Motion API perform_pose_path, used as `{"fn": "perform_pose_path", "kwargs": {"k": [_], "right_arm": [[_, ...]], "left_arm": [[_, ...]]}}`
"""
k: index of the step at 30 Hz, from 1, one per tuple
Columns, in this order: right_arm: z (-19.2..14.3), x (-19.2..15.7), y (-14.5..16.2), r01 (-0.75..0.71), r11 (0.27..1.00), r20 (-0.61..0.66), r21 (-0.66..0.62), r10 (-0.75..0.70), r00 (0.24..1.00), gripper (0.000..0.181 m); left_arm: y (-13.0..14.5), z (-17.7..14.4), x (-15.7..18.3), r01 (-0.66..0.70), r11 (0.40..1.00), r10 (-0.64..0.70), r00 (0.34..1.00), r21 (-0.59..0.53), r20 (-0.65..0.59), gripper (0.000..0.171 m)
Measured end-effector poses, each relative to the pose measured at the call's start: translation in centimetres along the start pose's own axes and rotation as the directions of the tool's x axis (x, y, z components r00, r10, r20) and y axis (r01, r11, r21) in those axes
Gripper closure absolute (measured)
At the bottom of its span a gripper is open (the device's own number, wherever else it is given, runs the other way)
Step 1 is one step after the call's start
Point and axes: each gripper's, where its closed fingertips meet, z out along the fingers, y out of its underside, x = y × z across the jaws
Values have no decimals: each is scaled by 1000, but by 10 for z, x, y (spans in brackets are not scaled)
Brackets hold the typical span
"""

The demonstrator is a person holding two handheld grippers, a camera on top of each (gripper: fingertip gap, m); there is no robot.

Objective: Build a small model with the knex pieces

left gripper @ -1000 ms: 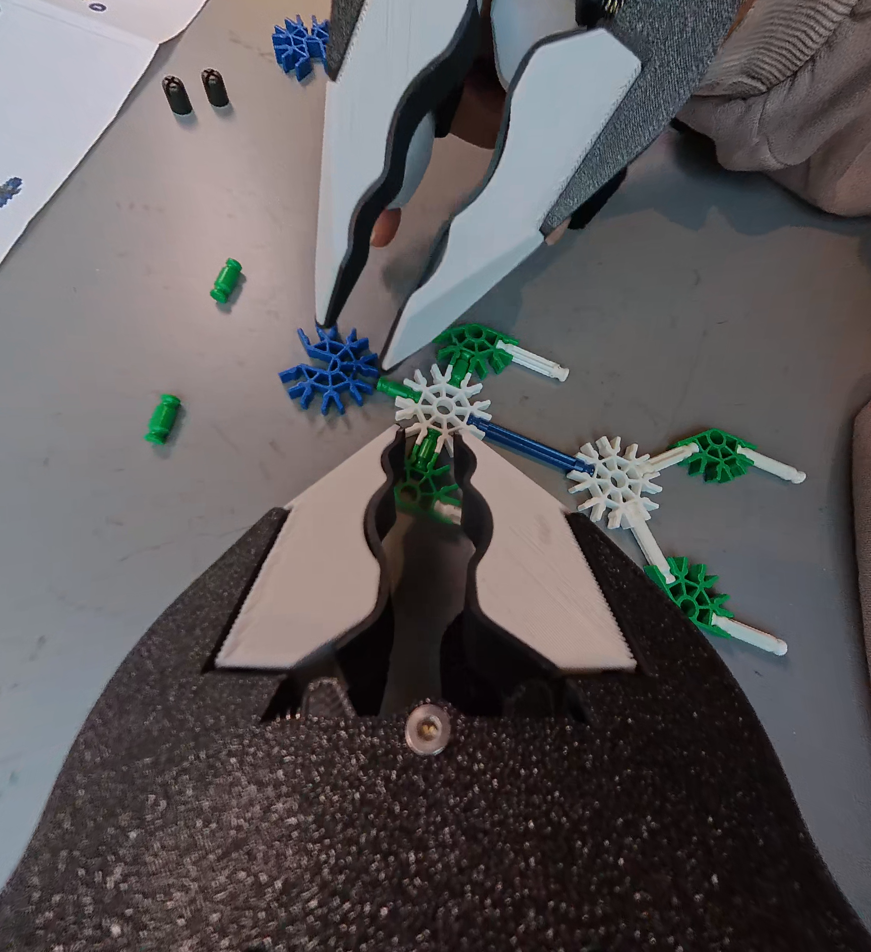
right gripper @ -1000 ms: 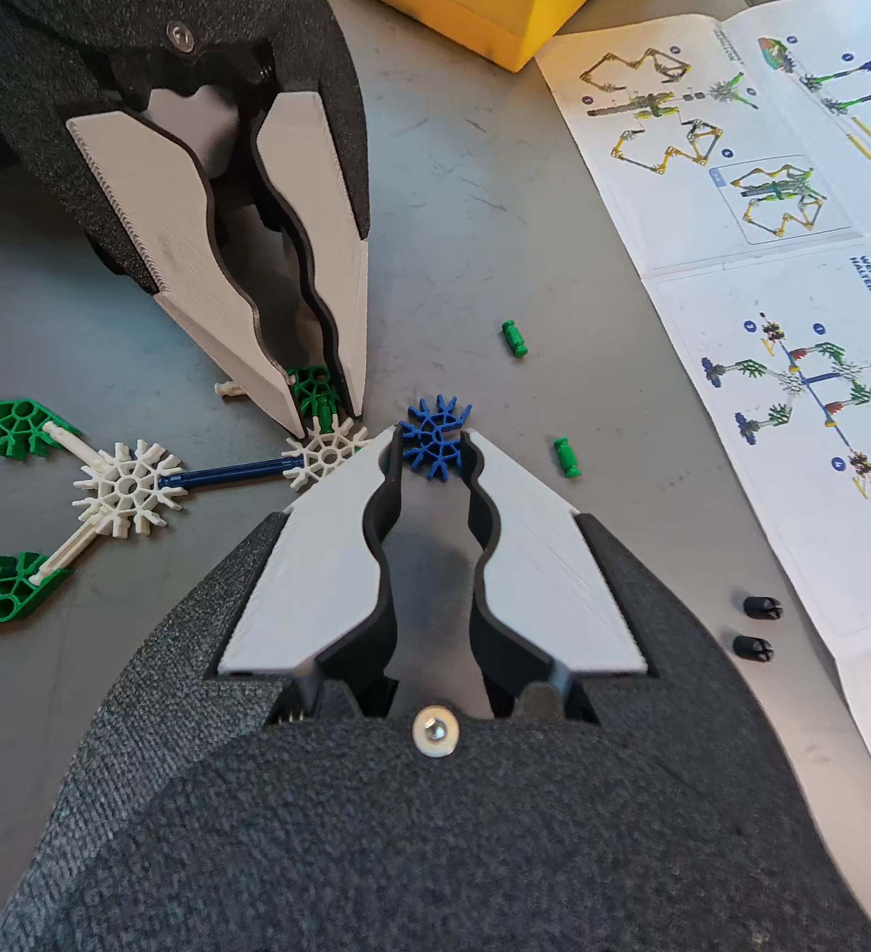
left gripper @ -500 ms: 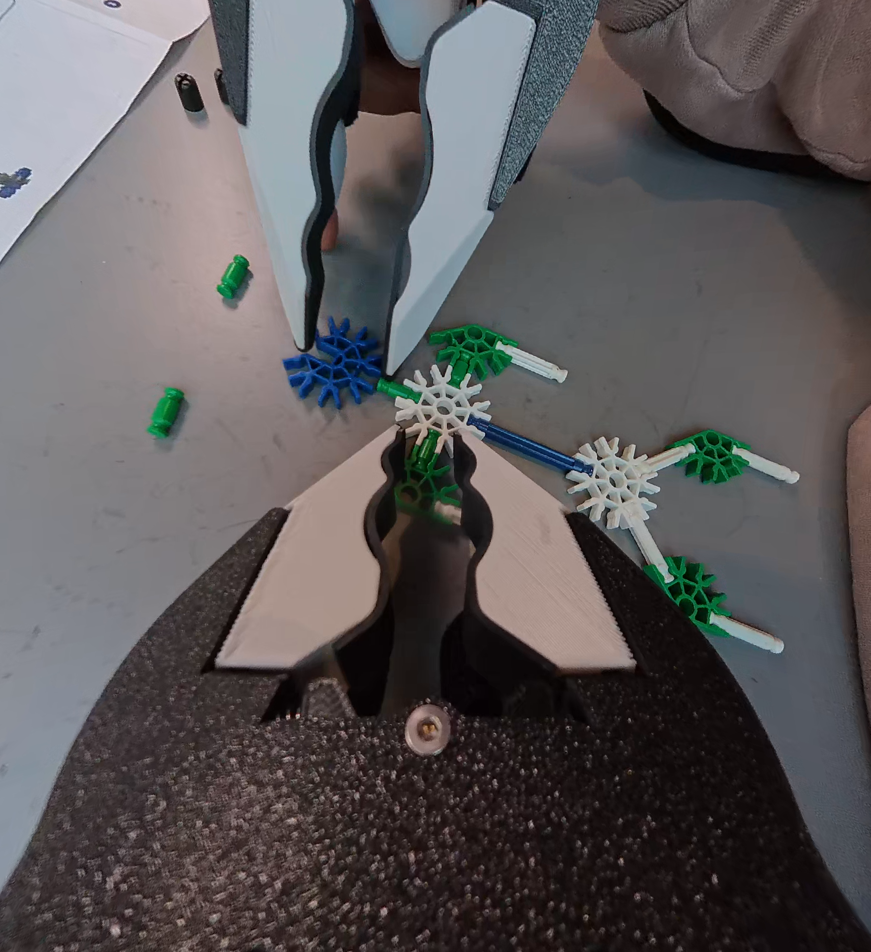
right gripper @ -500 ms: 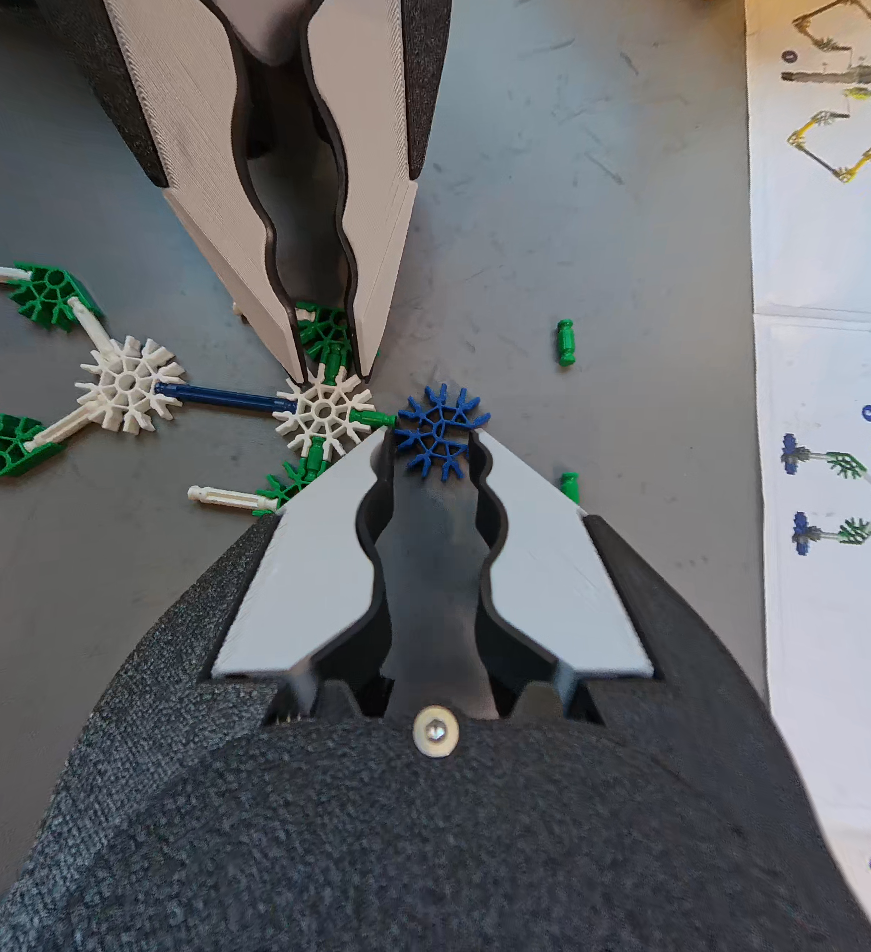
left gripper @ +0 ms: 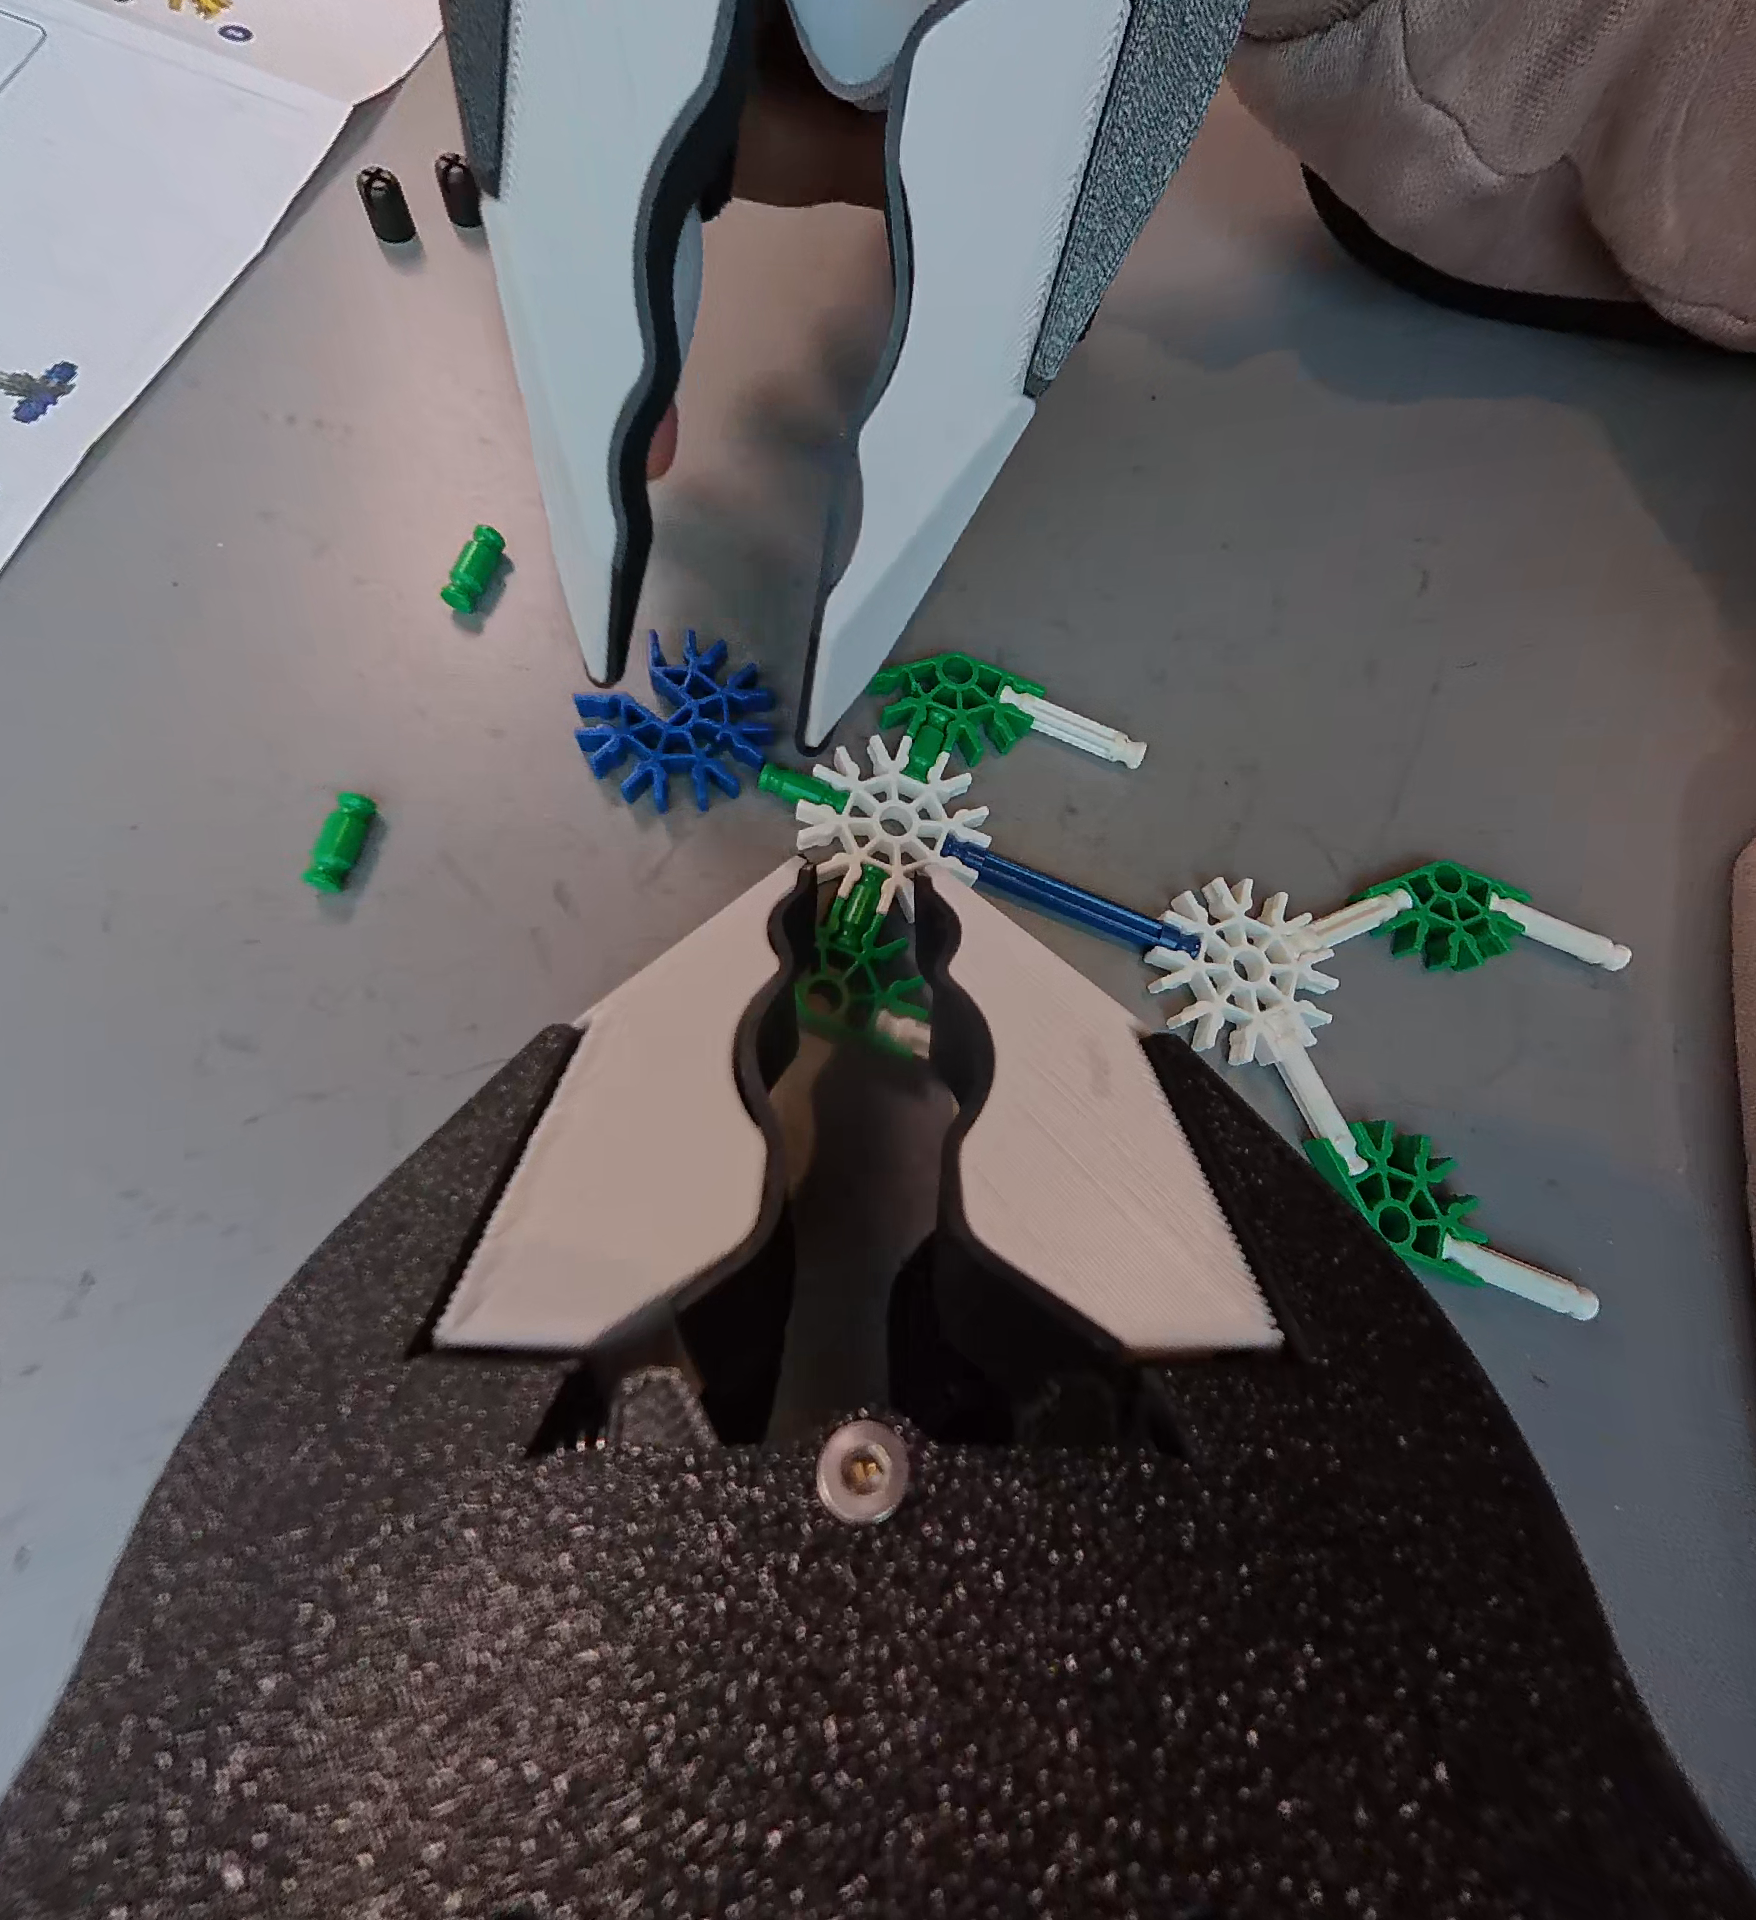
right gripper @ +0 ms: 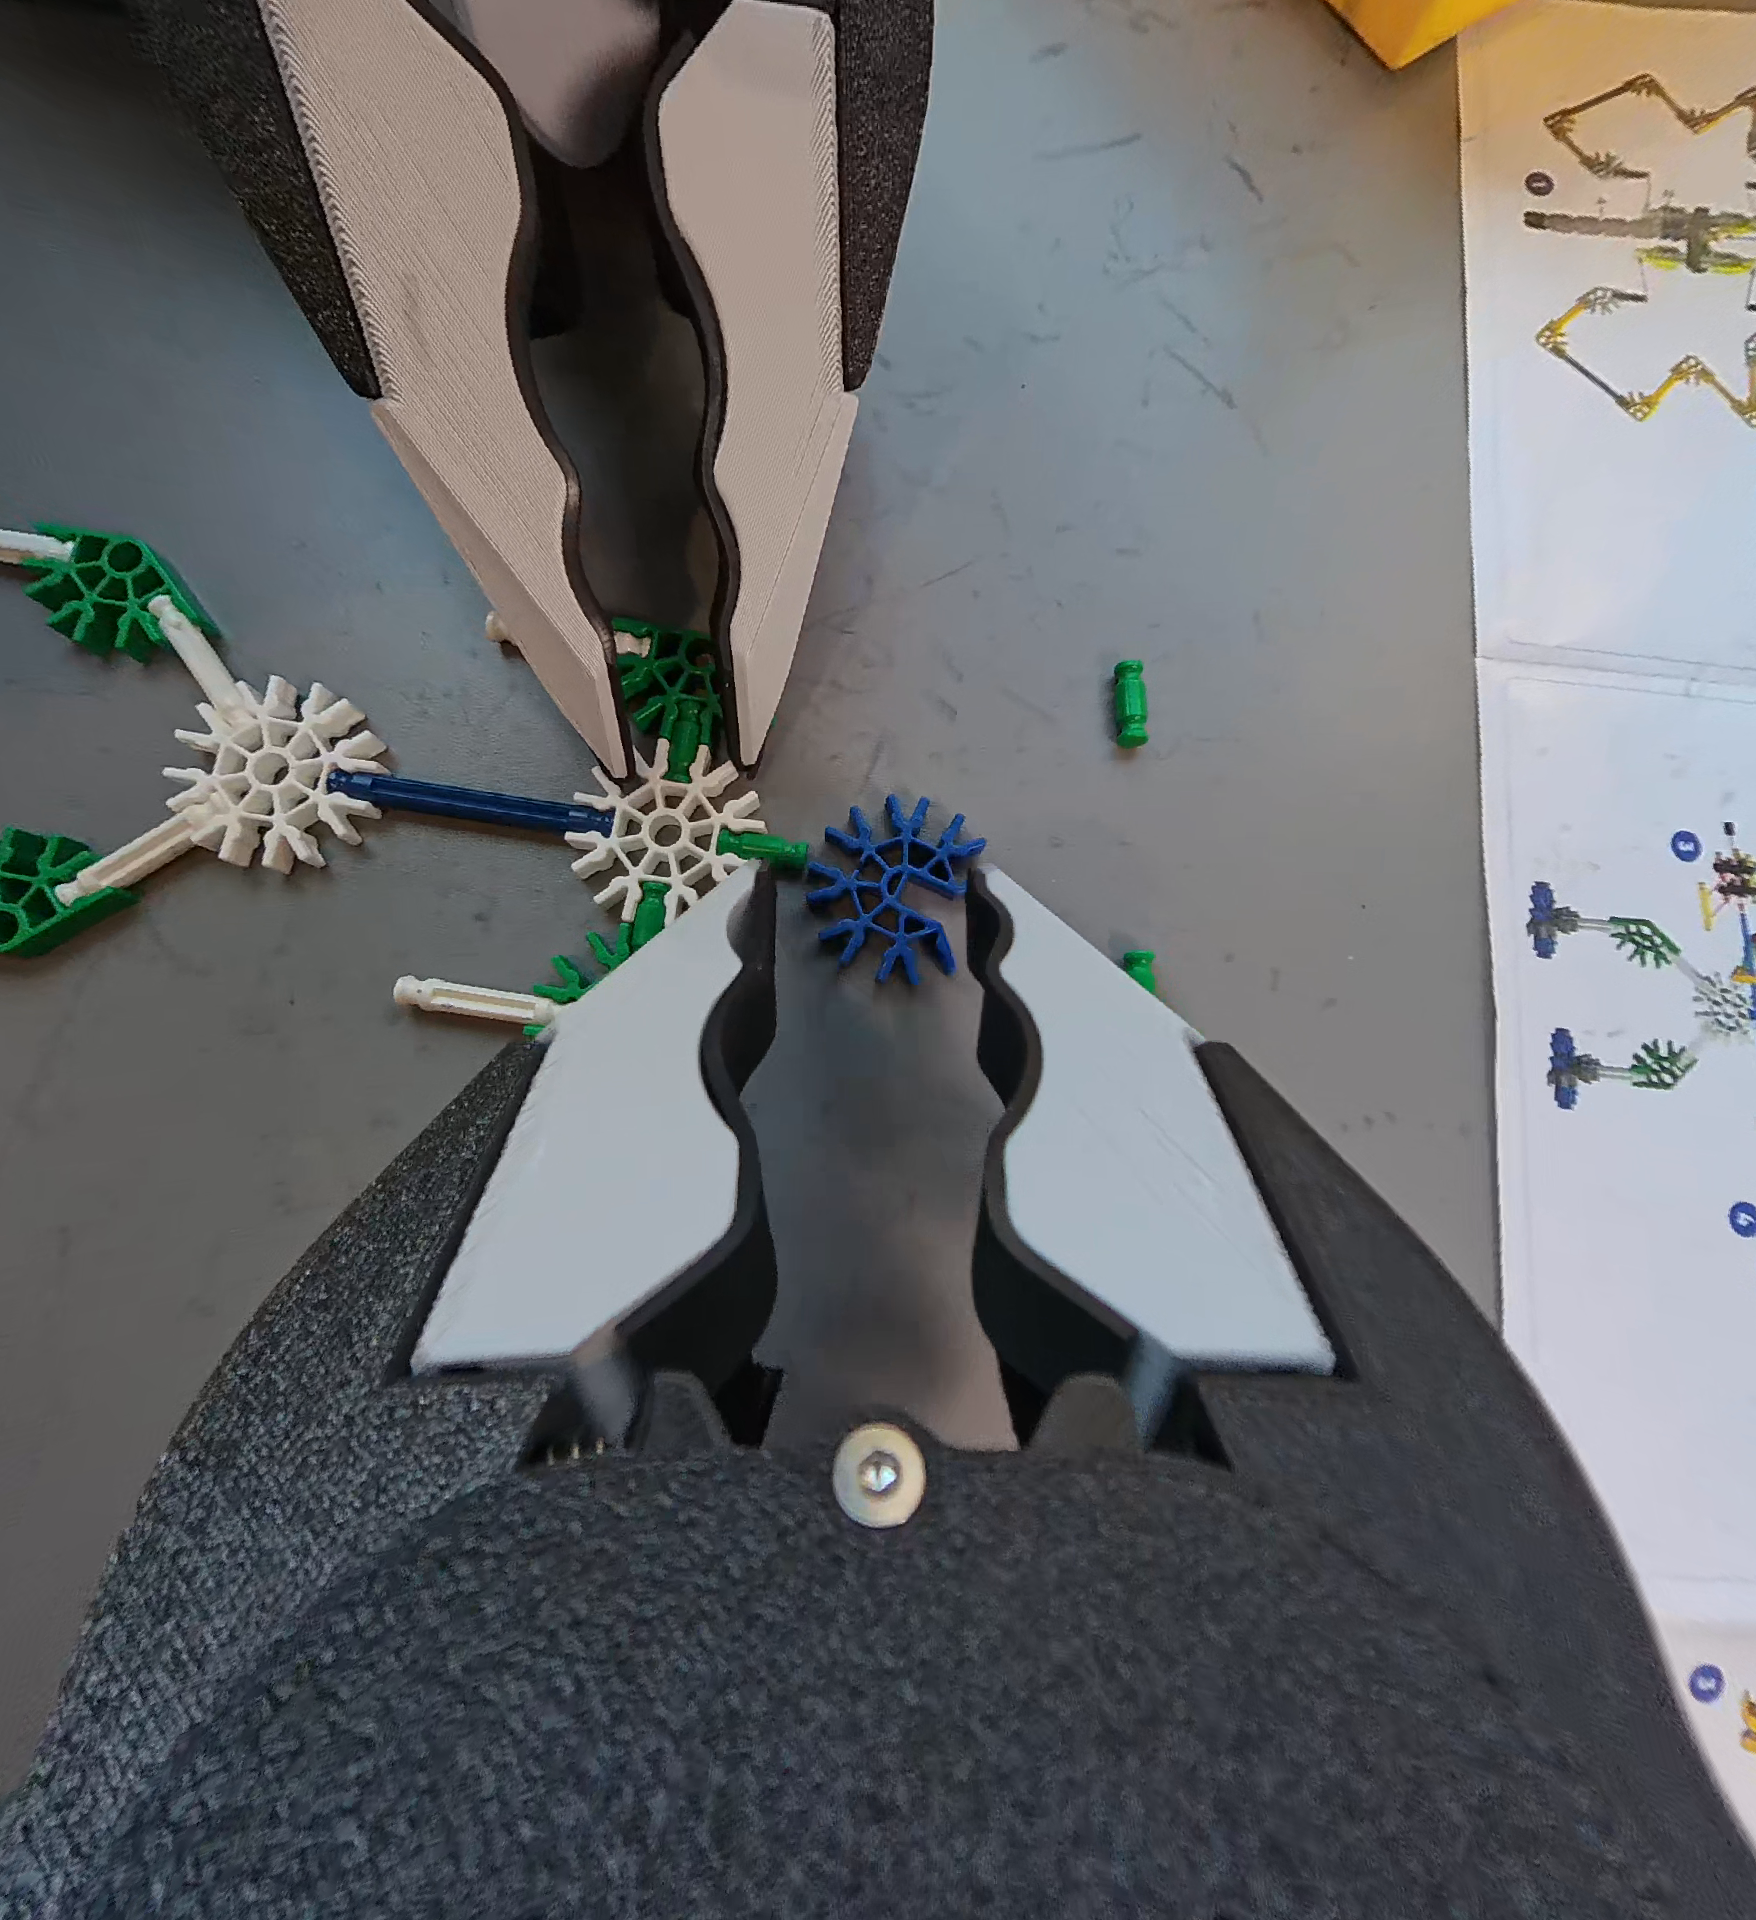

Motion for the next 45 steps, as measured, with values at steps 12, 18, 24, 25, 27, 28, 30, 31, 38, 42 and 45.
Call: {"fn": "perform_pose_path", "kwargs": {"k": [12, 18, 24, 25, 27, 28, 30, 31, 38, 42, 45], "right_arm": [[-1, -3, 5, -17, 1000, 33, -13, 18, 999, 158], [-4, -18, 3, 23, 1000, 97, -18, -22, 995, 158], [-2, -25, 10, 53, 996, 118, -67, -45, 992, 158], [-2, -25, 10, 60, 996, 114, -72, -51, 992, 158], [-2, -25, 10, 73, 994, 105, -84, -64, 992, 158], [-2, -24, 10, 80, 993, 99, -90, -71, 992, 158], [-2, -24, 11, 93, 991, 90, -99, -84, 992, 158], [-2, -23, 11, 98, 990, 85, -102, -89, 992, 158], [-6, -24, 7, 91, 993, 88, -81, -84, 993, 152], [-5, -24, 5, 59, 996, 101, -64, -53, 994, 152], [-2, -27, 5, 65, 996, 115, -65, -58, 992, 152]], "left_arm": [[1, -1, 2, -15, 1000, 15, 1000, -3, -22, 154], [3, -1, 7, -53, 999, 52, 997, -7, -57, 154], [4, -1, 14, -92, 996, 91, 991, -12, -96, 154], [4, -1, 15, -96, 995, 94, 991, -12, -99, 154], [4, -1, 15, -95, 995, 94, 990, -13, -104, 154], [4, -1, 15, -96, 995, 94, 990, -13, -106, 154], [4, -1, 15, -98, 995, 96, 990, -13, -106, 154], [4, -1, 15, -99, 995, 97, 990, -12, -105, 154], [4, -1, 15, -101, 995, 100, 990, -12, -103, 154], [4, -1, 15, -103, 995, 101, 990, -12, -102, 154], [4, 0, 15, -109, 994, 107, 989, -11, -102, 154]]}}
